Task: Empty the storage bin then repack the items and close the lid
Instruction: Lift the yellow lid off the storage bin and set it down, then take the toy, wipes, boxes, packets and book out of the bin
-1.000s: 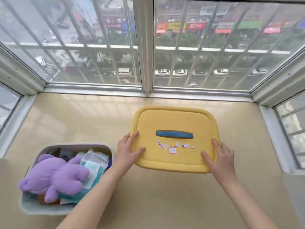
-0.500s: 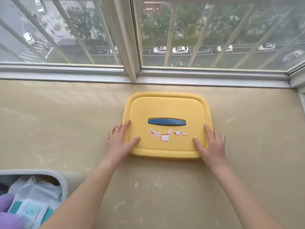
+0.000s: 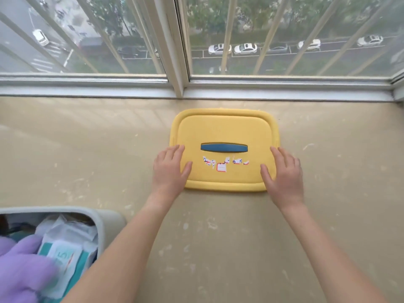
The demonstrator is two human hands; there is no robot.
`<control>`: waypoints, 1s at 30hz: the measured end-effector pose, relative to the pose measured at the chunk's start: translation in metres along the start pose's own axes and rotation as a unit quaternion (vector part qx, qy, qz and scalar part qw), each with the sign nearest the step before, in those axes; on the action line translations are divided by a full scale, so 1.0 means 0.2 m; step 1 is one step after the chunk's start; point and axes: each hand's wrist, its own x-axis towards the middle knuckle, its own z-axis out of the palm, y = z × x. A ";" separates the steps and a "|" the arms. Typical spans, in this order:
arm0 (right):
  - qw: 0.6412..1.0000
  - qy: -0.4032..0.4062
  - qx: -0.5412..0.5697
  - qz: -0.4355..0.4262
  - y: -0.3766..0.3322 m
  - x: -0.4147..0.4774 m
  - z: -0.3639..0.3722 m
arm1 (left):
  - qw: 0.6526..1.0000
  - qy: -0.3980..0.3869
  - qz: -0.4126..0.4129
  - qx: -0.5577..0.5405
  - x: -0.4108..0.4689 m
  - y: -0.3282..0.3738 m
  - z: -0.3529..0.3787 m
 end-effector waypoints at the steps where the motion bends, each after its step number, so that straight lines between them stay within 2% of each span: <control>1: 0.999 0.016 0.000 -0.029 -0.05 -0.01 -0.08 | 0.999 0.013 0.033 -0.025 -0.04 0.06 -0.08; 7: 0.989 0.085 0.029 -0.121 -0.46 -0.24 -0.64 | 0.982 0.099 0.154 -0.048 -0.45 0.41 -0.64; 10: 0.985 0.078 0.042 -0.146 -0.64 -0.48 -0.91 | 0.973 0.126 0.187 -0.052 -0.75 0.51 -0.91; 13: 0.985 0.059 0.053 -0.156 -0.77 -0.79 -1.10 | 0.973 0.130 0.184 -0.059 -1.13 0.52 -1.08; 20: 0.971 -0.008 0.053 -0.232 -0.96 -1.41 -1.14 | 0.978 0.140 0.153 -0.031 -1.88 0.23 -1.13; 24: 0.970 -0.011 0.063 -0.233 -1.09 -1.61 -1.10 | 0.982 0.156 0.109 -0.006 -2.10 0.01 -1.20; 30: 0.969 0.001 0.048 -0.244 -1.39 -1.85 -1.01 | 0.973 0.212 0.080 -0.048 -2.29 -0.25 -1.38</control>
